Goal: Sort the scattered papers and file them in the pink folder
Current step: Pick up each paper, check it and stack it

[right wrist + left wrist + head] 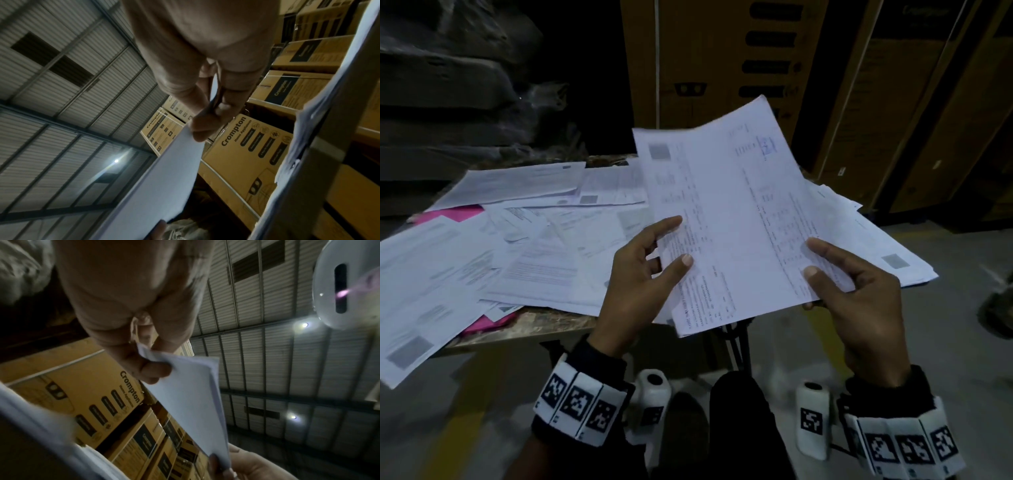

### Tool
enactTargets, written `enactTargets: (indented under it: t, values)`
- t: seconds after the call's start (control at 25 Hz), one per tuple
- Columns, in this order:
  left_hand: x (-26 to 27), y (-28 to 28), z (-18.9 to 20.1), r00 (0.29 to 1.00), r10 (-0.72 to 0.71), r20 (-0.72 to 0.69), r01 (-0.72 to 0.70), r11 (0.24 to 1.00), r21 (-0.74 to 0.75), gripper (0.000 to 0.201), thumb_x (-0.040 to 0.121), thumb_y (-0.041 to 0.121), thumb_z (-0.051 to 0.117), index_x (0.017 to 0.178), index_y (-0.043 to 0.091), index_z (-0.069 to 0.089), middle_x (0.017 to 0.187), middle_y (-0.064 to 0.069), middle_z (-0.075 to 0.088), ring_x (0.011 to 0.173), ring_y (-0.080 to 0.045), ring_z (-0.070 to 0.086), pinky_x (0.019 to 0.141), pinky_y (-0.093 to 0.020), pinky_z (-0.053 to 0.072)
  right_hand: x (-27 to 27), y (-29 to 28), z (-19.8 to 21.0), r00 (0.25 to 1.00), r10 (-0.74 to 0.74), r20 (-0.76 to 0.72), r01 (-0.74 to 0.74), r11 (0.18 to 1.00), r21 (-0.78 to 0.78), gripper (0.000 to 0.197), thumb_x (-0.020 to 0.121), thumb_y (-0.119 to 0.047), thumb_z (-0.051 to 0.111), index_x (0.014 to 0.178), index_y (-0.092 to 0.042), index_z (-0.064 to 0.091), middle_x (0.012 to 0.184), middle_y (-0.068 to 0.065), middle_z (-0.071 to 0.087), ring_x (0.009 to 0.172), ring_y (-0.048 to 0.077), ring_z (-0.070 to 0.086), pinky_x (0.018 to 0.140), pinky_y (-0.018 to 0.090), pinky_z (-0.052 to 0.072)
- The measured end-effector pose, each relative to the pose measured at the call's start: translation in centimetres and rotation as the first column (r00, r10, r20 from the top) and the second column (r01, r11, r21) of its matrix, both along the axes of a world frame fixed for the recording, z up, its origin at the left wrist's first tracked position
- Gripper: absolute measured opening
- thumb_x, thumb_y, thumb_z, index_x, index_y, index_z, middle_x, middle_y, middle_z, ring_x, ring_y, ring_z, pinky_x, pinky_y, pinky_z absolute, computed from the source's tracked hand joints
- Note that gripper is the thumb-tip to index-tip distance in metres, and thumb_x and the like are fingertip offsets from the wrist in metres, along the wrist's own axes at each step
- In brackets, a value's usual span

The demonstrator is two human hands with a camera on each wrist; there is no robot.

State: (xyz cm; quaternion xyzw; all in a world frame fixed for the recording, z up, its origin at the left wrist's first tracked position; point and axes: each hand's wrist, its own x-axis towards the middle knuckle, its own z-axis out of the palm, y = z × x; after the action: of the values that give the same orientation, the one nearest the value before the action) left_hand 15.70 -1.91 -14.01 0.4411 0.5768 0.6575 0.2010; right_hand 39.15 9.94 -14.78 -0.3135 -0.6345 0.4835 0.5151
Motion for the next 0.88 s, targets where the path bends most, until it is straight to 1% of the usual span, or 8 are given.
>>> enactTargets:
  t: [0.16,0.28,0.4,0.48,0.56,0.6,0.72,0.88]
  values:
    - [3.3,3.8,0.3,0.998,-0.018,0.056,0.018,1.000,0.005,0.046,0.088,0.011,0.074,0.131,0.023,0.063,0.131,0.002,0.064,0.113,-0.014,0.067,0.090,-0.032,0.058,2.4,3.4,0.6,0.992,-0.128,0.016,0.128,0.991,0.031,0.029,0.091,-0.007,0.069,0.116,-0.020,0.072,0.119,-0.018,0.067,0.105,-0.002,0.065,0.081,0.021,0.058]
    - [5.7,7.0,-0.3,0.985,0.022,-0.172,-0.029,0.999,-0.039,0.048,0.091,0.030,0.072,0.137,0.028,0.057,0.139,0.013,0.055,0.126,-0.003,0.053,0.103,-0.036,0.049,4.2,6.5,0.3,0.983,-0.184,0.015,0.184,0.983,0.001,0.030,0.092,-0.004,0.066,0.116,-0.021,0.072,0.117,-0.016,0.067,0.098,0.000,0.068,0.078,0.028,0.061]
    - [7.8,9.9,-1.2,0.949,-0.005,-0.315,-0.053,0.983,-0.176,0.062,0.088,0.059,0.056,0.145,0.037,0.044,0.150,0.017,0.041,0.141,-0.007,0.033,0.117,-0.044,0.029,5.8,9.7,-0.3,0.969,-0.241,0.050,0.242,0.970,-0.018,0.031,0.093,-0.001,0.064,0.118,-0.019,0.070,0.117,-0.013,0.066,0.104,0.003,0.065,0.091,0.032,0.057]
    - [9.4,11.6,-2.1,0.917,-0.031,-0.398,-0.074,0.967,-0.244,0.069,0.087,0.067,0.043,0.149,0.038,0.035,0.155,0.015,0.034,0.145,-0.009,0.022,0.118,-0.045,0.018,7.0,11.8,-1.1,0.962,-0.269,0.041,0.271,0.961,-0.061,0.030,0.095,0.001,0.059,0.114,-0.019,0.070,0.118,-0.006,0.066,0.107,0.008,0.064,0.088,0.027,0.057]
    - [10.9,12.9,-2.8,0.882,-0.052,-0.468,-0.098,0.952,-0.290,0.069,0.092,0.070,0.031,0.153,0.036,0.028,0.159,0.012,0.028,0.147,-0.006,0.013,0.115,-0.039,0.010,7.7,13.4,-1.9,0.952,-0.303,0.049,0.307,0.948,-0.088,0.030,0.096,0.001,0.057,0.111,-0.020,0.072,0.120,-0.004,0.066,0.112,0.022,0.064,0.089,0.040,0.058]
    - [11.4,13.4,-3.1,0.864,-0.060,-0.500,-0.122,0.938,-0.324,0.068,0.096,0.069,0.025,0.154,0.036,0.025,0.161,0.011,0.024,0.147,-0.005,0.010,0.112,-0.037,0.008,8.1,13.9,-2.2,0.949,-0.310,0.059,0.314,0.944,-0.102,0.030,0.096,0.001,0.056,0.111,-0.021,0.072,0.121,-0.003,0.066,0.111,0.025,0.065,0.085,0.044,0.059]
    - [12.2,14.3,-3.9,0.806,-0.091,-0.585,-0.202,0.886,-0.417,0.073,0.094,0.072,0.004,0.157,0.036,0.017,0.166,0.008,0.012,0.151,-0.012,0.004,0.114,-0.045,0.009,9.2,14.9,-2.9,0.933,-0.331,0.142,0.349,0.929,-0.125,0.030,0.098,-0.001,0.055,0.115,-0.019,0.071,0.128,0.001,0.063,0.088,0.020,0.065,0.049,0.022,0.051]
    - [12.2,14.4,-4.4,0.702,-0.158,-0.695,-0.277,0.838,-0.470,0.091,0.079,0.072,-0.016,0.157,0.038,0.015,0.167,0.012,0.006,0.153,-0.014,0.003,0.114,-0.045,0.011,9.8,15.6,-3.0,0.918,-0.290,0.270,0.325,0.941,-0.093,0.029,0.101,-0.005,0.049,0.116,-0.016,0.071,0.120,0.009,0.066,0.053,0.006,0.054,0.042,0.016,0.041]
